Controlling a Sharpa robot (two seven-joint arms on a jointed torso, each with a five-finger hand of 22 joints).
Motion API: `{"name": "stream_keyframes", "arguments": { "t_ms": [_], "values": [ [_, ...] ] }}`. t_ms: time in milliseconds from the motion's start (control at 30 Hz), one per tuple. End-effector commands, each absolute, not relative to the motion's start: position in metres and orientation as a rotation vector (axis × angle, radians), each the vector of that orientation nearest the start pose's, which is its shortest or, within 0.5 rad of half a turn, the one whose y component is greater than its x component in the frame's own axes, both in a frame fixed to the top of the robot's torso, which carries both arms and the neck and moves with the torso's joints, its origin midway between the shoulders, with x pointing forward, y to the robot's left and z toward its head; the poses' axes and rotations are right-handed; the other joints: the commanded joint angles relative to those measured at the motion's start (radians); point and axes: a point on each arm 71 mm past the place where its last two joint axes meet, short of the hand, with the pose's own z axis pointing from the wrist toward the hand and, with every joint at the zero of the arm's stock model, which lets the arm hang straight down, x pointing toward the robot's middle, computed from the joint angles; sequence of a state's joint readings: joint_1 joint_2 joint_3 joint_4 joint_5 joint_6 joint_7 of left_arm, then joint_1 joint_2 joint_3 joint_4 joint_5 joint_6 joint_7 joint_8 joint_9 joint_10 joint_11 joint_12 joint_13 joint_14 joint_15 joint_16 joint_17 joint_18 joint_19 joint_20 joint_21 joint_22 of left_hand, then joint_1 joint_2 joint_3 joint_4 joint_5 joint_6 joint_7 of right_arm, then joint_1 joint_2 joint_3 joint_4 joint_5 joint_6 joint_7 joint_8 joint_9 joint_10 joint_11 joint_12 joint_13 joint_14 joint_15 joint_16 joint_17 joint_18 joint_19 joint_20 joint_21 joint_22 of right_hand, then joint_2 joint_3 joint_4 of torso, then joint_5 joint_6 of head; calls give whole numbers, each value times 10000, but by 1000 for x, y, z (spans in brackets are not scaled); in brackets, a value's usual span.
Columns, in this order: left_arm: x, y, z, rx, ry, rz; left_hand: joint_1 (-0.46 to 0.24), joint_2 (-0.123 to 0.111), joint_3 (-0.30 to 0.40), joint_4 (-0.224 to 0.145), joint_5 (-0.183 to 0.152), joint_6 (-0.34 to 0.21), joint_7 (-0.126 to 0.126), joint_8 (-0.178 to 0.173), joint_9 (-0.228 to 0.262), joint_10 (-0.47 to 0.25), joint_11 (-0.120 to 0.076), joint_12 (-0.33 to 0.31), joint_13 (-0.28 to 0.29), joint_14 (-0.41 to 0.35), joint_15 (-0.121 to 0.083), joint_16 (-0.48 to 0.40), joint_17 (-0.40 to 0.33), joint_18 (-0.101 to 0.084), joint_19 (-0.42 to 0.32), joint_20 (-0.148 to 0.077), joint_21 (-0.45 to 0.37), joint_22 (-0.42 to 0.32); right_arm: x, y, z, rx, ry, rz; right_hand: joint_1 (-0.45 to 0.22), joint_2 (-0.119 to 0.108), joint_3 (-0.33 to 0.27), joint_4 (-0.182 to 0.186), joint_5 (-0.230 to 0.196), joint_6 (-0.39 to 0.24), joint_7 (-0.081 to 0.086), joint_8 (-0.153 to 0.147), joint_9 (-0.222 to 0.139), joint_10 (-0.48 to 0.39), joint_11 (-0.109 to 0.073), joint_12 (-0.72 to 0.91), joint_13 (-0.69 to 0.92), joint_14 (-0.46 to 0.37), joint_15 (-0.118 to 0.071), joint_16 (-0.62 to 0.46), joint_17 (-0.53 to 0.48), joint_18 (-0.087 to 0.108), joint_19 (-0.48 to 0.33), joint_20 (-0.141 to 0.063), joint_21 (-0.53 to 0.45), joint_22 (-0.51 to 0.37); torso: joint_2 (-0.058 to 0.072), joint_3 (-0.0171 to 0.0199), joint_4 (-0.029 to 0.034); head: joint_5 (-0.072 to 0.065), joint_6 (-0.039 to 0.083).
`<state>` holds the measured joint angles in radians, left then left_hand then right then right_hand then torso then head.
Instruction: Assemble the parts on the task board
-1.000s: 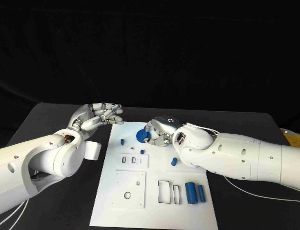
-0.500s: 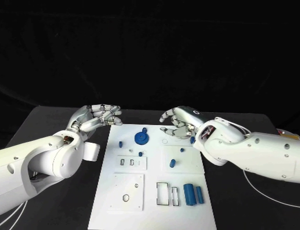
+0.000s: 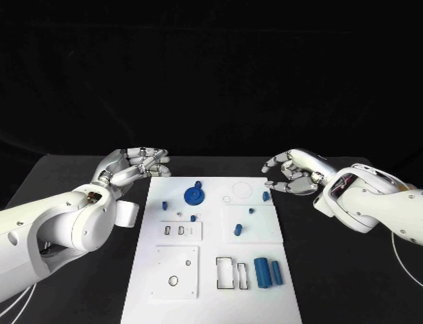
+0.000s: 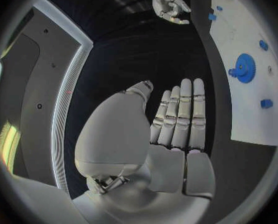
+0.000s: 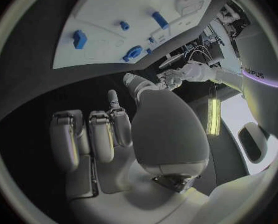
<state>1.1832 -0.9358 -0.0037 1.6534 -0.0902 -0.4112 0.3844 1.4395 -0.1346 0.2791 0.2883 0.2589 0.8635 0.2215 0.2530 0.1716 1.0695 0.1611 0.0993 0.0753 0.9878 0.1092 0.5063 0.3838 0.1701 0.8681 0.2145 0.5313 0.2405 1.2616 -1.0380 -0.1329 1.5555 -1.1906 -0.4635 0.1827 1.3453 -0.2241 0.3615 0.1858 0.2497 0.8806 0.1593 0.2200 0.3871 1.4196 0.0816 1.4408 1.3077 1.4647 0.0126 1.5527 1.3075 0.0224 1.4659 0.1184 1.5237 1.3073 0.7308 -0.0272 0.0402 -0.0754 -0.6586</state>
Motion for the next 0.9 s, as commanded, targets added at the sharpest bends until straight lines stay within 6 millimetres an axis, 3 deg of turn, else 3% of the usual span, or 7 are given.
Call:
{"name": "stream_keyframes", "arguments": {
  "t_ms": [33,233,433,900],
  "values": [
    [468,217,-160,-10253,13930,-15207,-9,-86,67,-11,-65,20,1,1,5,70,-1,54,8,-74,-12,-24,9,97,-65,3,49,13,465,-290,-176,-386,15714,8123,75,-74,-26,-42,-64,-78,70,-53,-14,-16,4,-91,817,865,-33,-45,1764,-73,666,-35,-43,2298,-2,28,-17,-70,-8],
    [468,217,-161,-10229,13935,-15251,-25,-114,60,-4,-71,20,0,2,5,102,-4,65,15,-77,-14,-21,15,99,-73,6,57,16,466,-304,-188,-275,16032,7412,25,-129,-202,-6,-43,-354,162,-228,-60,-101,93,-164,735,859,47,-54,1742,-54,616,29,-118,2254,2,29,-20,-68,-8],
    [468,216,-161,-10212,13936,-15281,-40,-146,47,-2,-77,15,-1,1,4,108,-3,63,15,-81,-14,-19,19,100,-80,9,62,18,468,-310,-202,-147,16293,6759,-21,-114,-490,90,85,-703,261,-425,-102,-173,184,-211,679,866,128,-45,1777,-50,607,104,-140,2247,-9,0,8,-69,-22],
    [468,216,-161,-10205,13945,-15303,-50,-169,40,-2,-80,6,0,-3,2,98,0,52,13,-87,-12,-19,23,101,-88,12,67,20,478,-299,-229,87,16642,6276,73,18,-675,144,141,-885,325,-525,-115,-140,247,-165,727,887,187,-19,1868,-62,643,163,-98,2278,-11,-17,20,-33,-39]
  ]
}}
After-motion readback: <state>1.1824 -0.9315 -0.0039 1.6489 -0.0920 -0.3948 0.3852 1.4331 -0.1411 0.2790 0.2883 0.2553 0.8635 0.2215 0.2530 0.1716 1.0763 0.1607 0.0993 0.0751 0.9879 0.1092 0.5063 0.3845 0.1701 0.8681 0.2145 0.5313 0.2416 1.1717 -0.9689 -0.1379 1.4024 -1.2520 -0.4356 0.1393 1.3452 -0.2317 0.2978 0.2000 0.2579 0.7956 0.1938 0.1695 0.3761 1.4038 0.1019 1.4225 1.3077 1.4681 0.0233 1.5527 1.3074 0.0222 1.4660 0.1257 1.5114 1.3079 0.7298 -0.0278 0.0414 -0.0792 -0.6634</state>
